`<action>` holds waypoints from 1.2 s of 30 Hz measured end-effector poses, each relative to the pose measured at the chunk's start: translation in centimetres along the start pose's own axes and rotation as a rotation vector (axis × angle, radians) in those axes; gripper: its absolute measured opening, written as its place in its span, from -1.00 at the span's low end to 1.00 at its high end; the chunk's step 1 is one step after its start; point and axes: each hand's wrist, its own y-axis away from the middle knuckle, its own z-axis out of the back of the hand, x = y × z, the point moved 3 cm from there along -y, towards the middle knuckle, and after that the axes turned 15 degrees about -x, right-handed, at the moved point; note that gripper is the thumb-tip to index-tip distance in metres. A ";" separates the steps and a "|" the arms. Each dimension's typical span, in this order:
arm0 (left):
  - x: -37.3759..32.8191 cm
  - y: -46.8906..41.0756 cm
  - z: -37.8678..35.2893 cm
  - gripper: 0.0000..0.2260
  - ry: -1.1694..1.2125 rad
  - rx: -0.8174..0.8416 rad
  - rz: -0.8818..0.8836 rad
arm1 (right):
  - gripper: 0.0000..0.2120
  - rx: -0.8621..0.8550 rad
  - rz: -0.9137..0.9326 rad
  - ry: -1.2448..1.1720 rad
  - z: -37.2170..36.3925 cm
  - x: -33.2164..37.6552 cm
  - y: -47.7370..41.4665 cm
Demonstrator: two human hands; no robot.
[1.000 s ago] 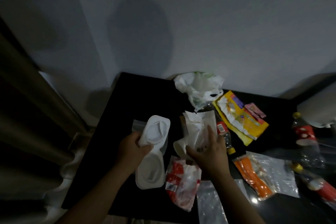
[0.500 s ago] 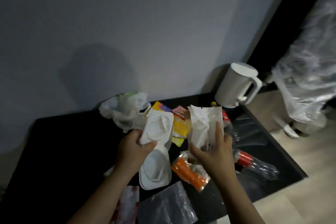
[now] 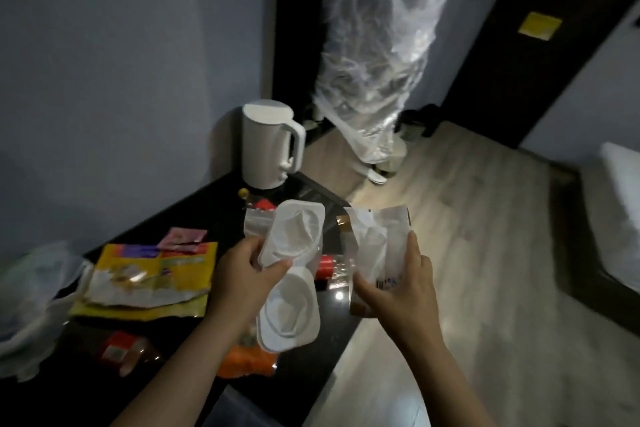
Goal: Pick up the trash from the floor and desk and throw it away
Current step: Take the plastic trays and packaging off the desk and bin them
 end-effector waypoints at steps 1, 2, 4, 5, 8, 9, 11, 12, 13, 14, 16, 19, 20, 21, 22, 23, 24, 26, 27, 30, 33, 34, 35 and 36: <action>-0.6 0.1 -1.5 -0.82 0.013 0.036 -0.011 | 0.06 -0.034 -0.019 0.005 0.8 -0.8 -0.5; -1.2 0.2 -3.0 -0.83 0.027 0.071 -0.020 | 0.03 -0.067 -0.037 0.003 1.7 -1.7 -1.1; -2.6 0.1 -5.9 -0.83 0.038 0.123 -0.038 | -0.02 -0.126 -0.063 -0.020 3.1 -3.5 -2.3; -3.3 0.1 -7.3 -0.82 0.040 0.140 -0.052 | -0.04 -0.152 -0.073 -0.035 3.8 -4.4 -2.9; -5.9 0.1 -11.9 -0.82 0.069 0.200 -0.081 | -0.08 -0.225 -0.098 -0.080 5.8 -7.5 -5.3; -6.9 0.2 -13.5 -0.82 0.079 0.221 -0.087 | -0.11 -0.250 -0.101 -0.091 6.6 -8.5 -6.2; -8.8 0.4 -16.8 -0.83 0.089 0.243 -0.109 | -0.17 -0.291 -0.106 -0.102 8.2 -10.6 -8.4; -9.8 0.5 -18.4 -0.83 0.092 0.242 -0.120 | -0.20 -0.304 -0.108 -0.103 9.1 -11.6 -9.6; -11.0 0.7 -20.1 -0.82 0.095 0.241 -0.126 | -0.20 -0.314 -0.110 -0.104 10.0 -12.7 -10.9; -12.3 0.9 -21.9 -0.82 0.096 0.244 -0.129 | -0.19 -0.322 -0.112 -0.103 11.1 -13.8 -12.3; -14.8 1.4 -25.3 -0.82 0.096 0.259 -0.123 | -0.12 -0.330 -0.122 -0.096 13.1 -16.1 -15.2; -18.4 1.9 -30.3 -0.84 0.126 0.300 -0.114 | -0.03 -0.365 -0.120 -0.074 16.2 -19.3 -19.4; -19.3 1.9 -31.9 -0.84 0.137 0.315 -0.112 | -0.02 -0.380 -0.112 -0.064 17.2 -20.3 -20.7; -20.1 1.8 -33.3 -0.84 0.147 0.327 -0.109 | -0.01 -0.390 -0.112 -0.056 17.9 -21.2 -22.0; -20.9 1.6 -34.7 -0.84 0.156 0.337 -0.107 | 0.00 -0.396 -0.121 -0.056 18.6 -22.0 -23.2; -21.6 1.4 -36.1 -0.84 0.166 0.341 -0.108 | 0.01 -0.401 -0.130 -0.064 19.2 -22.8 -24.5; -22.2 1.1 -37.5 -0.85 0.175 0.345 -0.110 | 0.02 -0.408 -0.134 -0.071 19.6 -23.7 -25.7; -23.5 0.4 -40.3 -0.87 0.192 0.352 -0.111 | 0.02 -0.417 -0.136 -0.066 20.3 -25.1 -28.2; -24.0 -0.1 -41.8 -0.87 0.204 0.359 -0.112 | 0.02 -0.418 -0.143 -0.063 20.4 -25.9 -29.6; -25.4 -2.1 -46.3 -0.89 0.234 0.383 -0.134 | 0.03 -0.417 -0.155 -0.042 20.7 -27.7 -33.9; -27.0 -5.1 -50.8 -0.91 0.252 0.366 -0.172 | 0.03 -0.422 -0.148 -0.022 20.5 -29.2 -39.0; -27.7 -6.2 -52.3 -0.92 0.261 0.366 -0.182 | 0.03 -0.430 -0.143 -0.009 20.3 -29.5 -40.8; -28.6 -7.4 -53.7 -0.93 0.268 0.369 -0.190 | 0.03 -0.438 -0.138 0.001 20.2 -29.8 -42.7; -29.5 -8.7 -55.1 -0.93 0.274 0.368 -0.196 | 0.03 -0.446 -0.136 0.005 20.1 -29.9 -44.6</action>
